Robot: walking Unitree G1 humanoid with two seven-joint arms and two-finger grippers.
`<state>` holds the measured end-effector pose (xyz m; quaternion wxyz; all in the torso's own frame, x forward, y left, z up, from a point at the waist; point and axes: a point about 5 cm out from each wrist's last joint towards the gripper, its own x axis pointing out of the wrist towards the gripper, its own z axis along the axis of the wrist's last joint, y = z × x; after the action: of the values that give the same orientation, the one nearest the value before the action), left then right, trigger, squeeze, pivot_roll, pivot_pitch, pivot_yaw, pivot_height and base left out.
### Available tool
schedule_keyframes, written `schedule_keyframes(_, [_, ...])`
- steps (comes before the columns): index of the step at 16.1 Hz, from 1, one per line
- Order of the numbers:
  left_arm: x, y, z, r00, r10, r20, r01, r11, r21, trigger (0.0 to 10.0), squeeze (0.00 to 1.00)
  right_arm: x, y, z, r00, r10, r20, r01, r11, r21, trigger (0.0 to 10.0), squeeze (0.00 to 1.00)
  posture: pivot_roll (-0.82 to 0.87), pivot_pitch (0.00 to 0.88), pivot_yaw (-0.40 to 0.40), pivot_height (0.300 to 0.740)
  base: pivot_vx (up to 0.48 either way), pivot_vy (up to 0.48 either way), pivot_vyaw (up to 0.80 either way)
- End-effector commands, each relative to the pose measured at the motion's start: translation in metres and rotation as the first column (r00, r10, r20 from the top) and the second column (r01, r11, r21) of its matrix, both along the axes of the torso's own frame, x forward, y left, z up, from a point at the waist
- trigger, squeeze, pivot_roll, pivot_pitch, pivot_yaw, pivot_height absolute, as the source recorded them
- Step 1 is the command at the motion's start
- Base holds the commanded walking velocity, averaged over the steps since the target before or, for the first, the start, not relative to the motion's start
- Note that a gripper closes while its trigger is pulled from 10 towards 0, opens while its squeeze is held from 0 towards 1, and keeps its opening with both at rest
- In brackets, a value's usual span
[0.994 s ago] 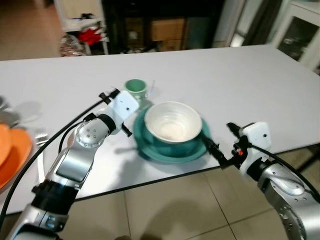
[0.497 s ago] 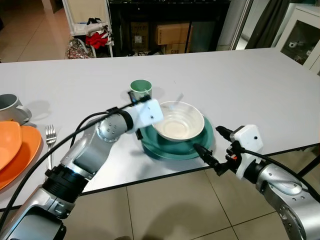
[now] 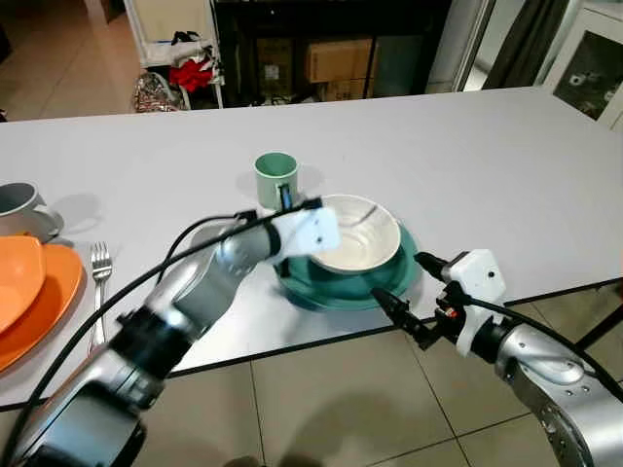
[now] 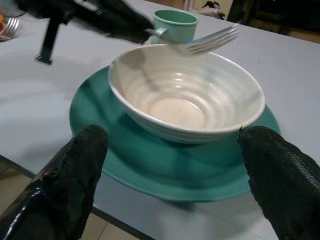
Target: Setting the table
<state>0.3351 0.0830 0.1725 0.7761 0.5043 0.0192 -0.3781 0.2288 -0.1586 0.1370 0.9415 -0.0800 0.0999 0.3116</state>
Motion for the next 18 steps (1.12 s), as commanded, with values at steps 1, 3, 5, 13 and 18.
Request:
schedule_keyframes(1, [0.0029,-0.0028,0.0042,1.0,-0.011,0.027,0.011,1.0,0.022,10.0,0.0,-0.0007,0.0006,0.004,1.0,0.012,0.026,-0.012,1.0,-0.009,10.0,0.0,0.01,0.0,-0.002,0.74,0.0,0.0,0.0])
schedule_keyframes(3, [0.0045,-0.0065,0.0014,0.999,-0.036,0.029,0.034,0.998,0.061,10.0,0.0,-0.0005,0.0016,0.0038,0.999,0.016,0.028,-0.016,1.0,-0.009,10.0,0.0,0.01,0.0,0.003,0.74,0.0,0.0,0.0])
schedule_keyframes(5, [0.0057,-0.0071,-0.0008,0.999,-0.038,0.019,0.037,0.996,0.076,10.0,0.0,-0.0009,0.0011,0.004,0.999,0.015,0.03,-0.014,1.0,-0.011,10.0,0.0,0.01,0.0,0.003,0.74,0.0,0.0,0.0])
schedule_keyframes(13, [0.0084,-0.0064,-0.0032,0.999,-0.044,-0.006,0.044,0.995,0.084,10.0,0.85,-0.0006,0.0019,0.0027,1.0,0.01,0.025,-0.01,1.0,0.001,10.0,0.0,0.01,0.0,0.012,0.74,0.0,0.0,0.0])
schedule_keyframes(18, [0.0093,-0.0055,-0.001,0.999,-0.053,-0.01,0.054,0.994,0.093,10.0,0.99,-0.0006,0.0013,0.0019,1.0,0.006,0.028,-0.006,1.0,-0.005,10.0,0.0,0.01,0.0,0.016,0.74,0.0,0.0,0.0])
